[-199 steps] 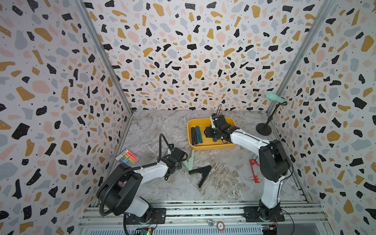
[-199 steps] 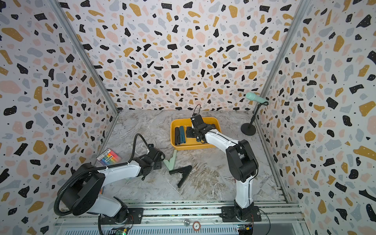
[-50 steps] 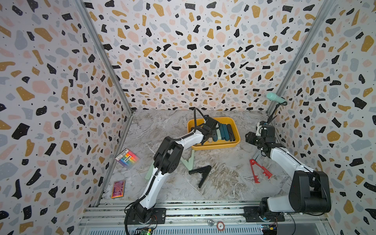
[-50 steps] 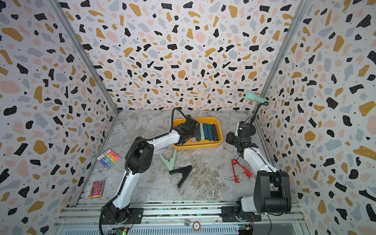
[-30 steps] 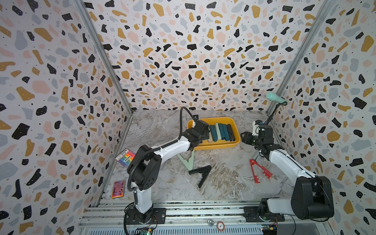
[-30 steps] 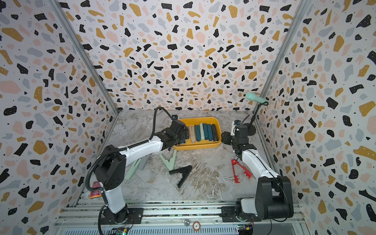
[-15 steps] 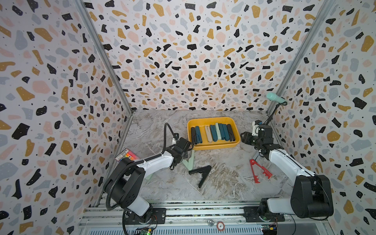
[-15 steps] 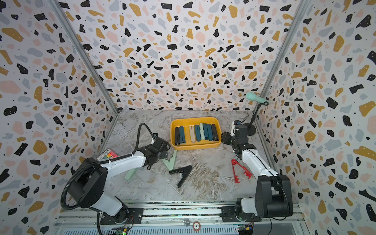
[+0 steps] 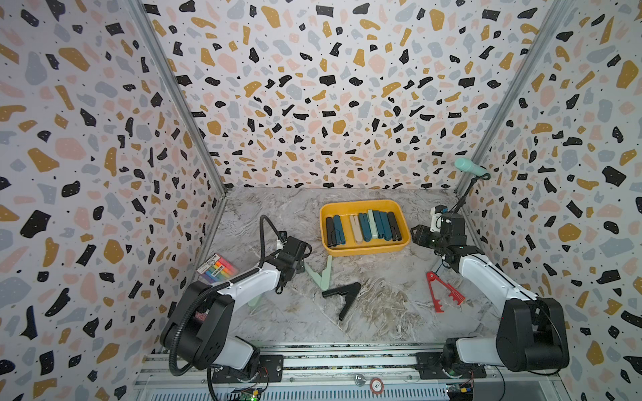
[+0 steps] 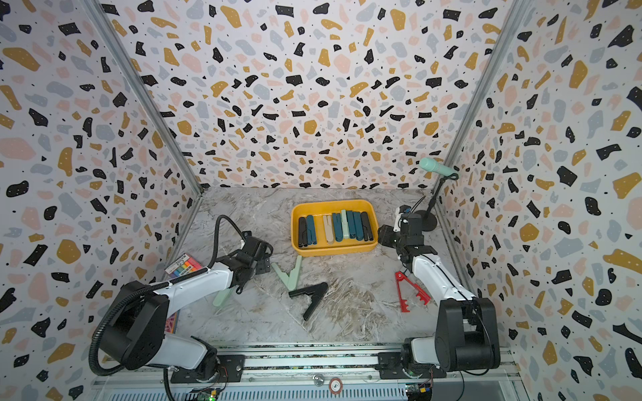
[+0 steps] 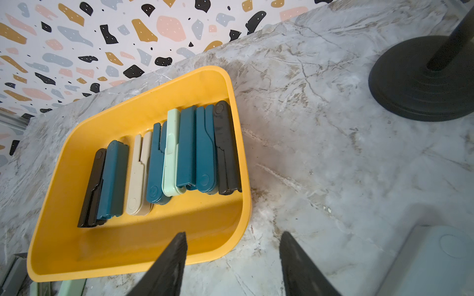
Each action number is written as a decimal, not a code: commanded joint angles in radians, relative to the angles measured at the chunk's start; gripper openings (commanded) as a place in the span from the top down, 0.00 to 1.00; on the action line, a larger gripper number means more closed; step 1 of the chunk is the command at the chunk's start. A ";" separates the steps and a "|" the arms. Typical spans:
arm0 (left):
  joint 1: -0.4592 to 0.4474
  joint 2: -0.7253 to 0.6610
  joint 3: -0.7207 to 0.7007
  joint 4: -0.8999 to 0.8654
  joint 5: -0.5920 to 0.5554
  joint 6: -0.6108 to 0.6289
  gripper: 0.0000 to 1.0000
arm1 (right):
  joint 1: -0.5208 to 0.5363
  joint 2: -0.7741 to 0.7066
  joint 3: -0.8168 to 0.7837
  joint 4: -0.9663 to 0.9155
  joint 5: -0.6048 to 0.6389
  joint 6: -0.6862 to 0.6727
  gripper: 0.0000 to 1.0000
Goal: Put the pruning pliers into the storage box
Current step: Pick up the pruning pliers from the center of the board.
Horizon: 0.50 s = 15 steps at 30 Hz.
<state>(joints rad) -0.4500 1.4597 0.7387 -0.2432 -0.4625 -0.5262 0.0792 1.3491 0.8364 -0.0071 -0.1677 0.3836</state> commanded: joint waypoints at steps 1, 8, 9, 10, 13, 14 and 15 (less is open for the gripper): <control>0.021 0.011 -0.012 0.010 0.026 0.028 0.10 | 0.002 -0.001 0.022 -0.001 0.008 -0.003 0.40; 0.043 0.021 -0.026 0.028 0.051 0.049 0.14 | 0.002 0.002 0.021 -0.002 0.007 0.001 0.40; 0.043 0.026 -0.025 0.032 0.058 0.053 0.15 | 0.002 0.002 0.021 -0.001 0.009 0.001 0.40; 0.043 0.029 -0.025 0.034 0.063 0.058 0.16 | 0.002 0.003 0.021 -0.001 0.010 0.001 0.40; 0.043 0.053 -0.022 0.034 0.058 0.064 0.17 | 0.002 0.006 0.023 -0.002 0.013 0.004 0.40; 0.045 0.062 -0.024 0.037 0.057 0.066 0.17 | 0.003 0.007 0.024 -0.002 0.013 0.004 0.40; 0.044 0.067 -0.024 0.039 0.060 0.067 0.17 | 0.002 0.007 0.024 -0.002 0.012 0.004 0.40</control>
<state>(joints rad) -0.4129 1.5097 0.7250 -0.2214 -0.4122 -0.4808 0.0792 1.3560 0.8364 -0.0067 -0.1646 0.3840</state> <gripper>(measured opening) 0.833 0.599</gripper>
